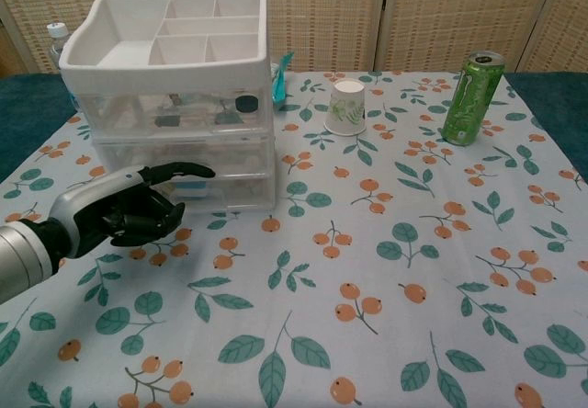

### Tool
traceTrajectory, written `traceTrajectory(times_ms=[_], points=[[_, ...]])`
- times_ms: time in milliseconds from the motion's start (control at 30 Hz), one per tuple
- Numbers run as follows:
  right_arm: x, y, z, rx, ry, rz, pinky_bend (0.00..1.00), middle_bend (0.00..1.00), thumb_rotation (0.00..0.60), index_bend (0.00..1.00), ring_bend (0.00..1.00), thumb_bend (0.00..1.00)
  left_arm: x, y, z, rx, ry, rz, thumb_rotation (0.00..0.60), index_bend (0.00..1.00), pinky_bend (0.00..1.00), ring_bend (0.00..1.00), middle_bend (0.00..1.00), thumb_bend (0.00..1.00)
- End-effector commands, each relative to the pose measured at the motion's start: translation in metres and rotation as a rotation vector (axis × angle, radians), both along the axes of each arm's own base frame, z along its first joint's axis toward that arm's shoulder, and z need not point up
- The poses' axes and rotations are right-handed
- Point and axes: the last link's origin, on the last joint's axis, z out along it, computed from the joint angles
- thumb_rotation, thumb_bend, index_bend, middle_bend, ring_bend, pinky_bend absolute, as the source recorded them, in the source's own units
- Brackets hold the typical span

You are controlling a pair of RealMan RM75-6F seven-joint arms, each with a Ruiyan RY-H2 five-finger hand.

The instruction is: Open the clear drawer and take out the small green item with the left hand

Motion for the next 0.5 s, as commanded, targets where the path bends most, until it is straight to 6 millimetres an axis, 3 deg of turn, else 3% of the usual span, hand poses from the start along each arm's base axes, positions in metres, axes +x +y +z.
traceTrajectory(times_ms=[33,500], points=[[0.000,0.000,0.000,0.001,0.000,0.000,0.06,0.00,0.600,0.00,0.03,0.34,-0.001,-0.002,-0.001,-0.006,0.000,0.005,0.600,0.20,1.00,0.93,0.91,0.63],[-0.002,0.002,0.001,-0.005,-0.001,-0.006,0.06,0.00,0.600,0.00,0.03,0.34,-0.003,-0.015,0.001,-0.018,-0.003,0.002,0.600,0.20,1.00,0.93,0.91,0.63]])
